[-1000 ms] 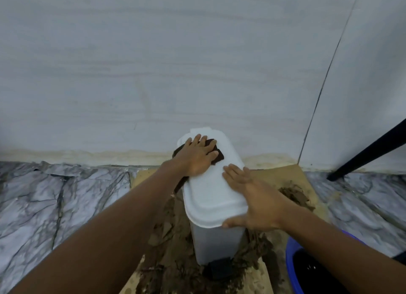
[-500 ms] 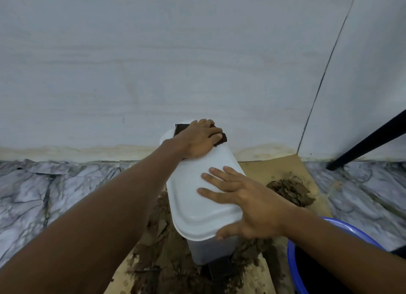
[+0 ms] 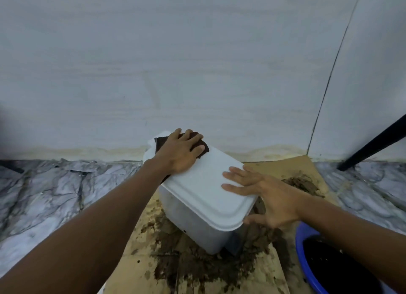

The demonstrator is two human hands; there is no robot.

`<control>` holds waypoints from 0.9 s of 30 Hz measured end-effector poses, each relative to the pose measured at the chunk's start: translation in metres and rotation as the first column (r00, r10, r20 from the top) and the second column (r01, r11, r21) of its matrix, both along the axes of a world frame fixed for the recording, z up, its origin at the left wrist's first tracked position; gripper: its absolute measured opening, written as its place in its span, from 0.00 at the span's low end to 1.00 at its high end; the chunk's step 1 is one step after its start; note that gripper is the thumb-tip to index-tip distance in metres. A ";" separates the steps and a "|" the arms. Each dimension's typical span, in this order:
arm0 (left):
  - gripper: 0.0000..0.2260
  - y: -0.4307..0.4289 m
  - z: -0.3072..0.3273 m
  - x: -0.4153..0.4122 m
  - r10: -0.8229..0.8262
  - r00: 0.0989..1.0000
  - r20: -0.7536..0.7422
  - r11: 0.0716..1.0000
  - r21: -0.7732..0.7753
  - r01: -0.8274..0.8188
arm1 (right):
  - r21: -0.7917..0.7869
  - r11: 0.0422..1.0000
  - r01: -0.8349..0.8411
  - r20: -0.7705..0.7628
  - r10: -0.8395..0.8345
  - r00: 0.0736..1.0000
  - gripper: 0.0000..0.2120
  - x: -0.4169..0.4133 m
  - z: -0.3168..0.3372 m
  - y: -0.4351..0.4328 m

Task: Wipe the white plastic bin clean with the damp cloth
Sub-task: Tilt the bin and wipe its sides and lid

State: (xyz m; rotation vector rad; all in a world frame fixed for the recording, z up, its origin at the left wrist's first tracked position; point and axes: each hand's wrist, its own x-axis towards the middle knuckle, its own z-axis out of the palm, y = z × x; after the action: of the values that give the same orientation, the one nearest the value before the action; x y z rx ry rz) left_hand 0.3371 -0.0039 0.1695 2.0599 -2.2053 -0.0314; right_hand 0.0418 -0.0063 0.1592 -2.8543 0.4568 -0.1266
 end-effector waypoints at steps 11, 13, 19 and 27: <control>0.24 0.049 -0.046 0.037 0.255 0.895 -0.367 0.943 -0.110 -0.313 | -0.146 0.970 0.195 -0.046 -0.204 0.978 0.56 0.081 -0.020 0.024; 0.24 0.051 -0.049 0.047 0.267 0.879 -0.396 0.933 -0.123 -0.338 | -0.180 0.965 0.189 -0.023 -0.196 0.980 0.49 0.096 -0.027 0.028; 0.23 0.032 -0.047 0.064 0.325 0.834 -0.447 0.889 -0.158 -0.431 | -0.024 0.989 0.146 0.010 -0.146 0.989 0.42 0.121 -0.004 -0.012; 0.24 -0.004 -0.038 0.012 0.137 0.914 -0.383 0.917 -0.301 -0.264 | 0.209 0.941 0.267 0.049 -0.283 0.958 0.39 0.069 0.018 -0.089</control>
State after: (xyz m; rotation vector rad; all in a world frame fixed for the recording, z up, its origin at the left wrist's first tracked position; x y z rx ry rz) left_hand 0.3487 -0.0082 0.1317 1.8973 -1.6405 0.0053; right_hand 0.1109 -0.0949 0.1777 -2.5644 0.8036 -0.2278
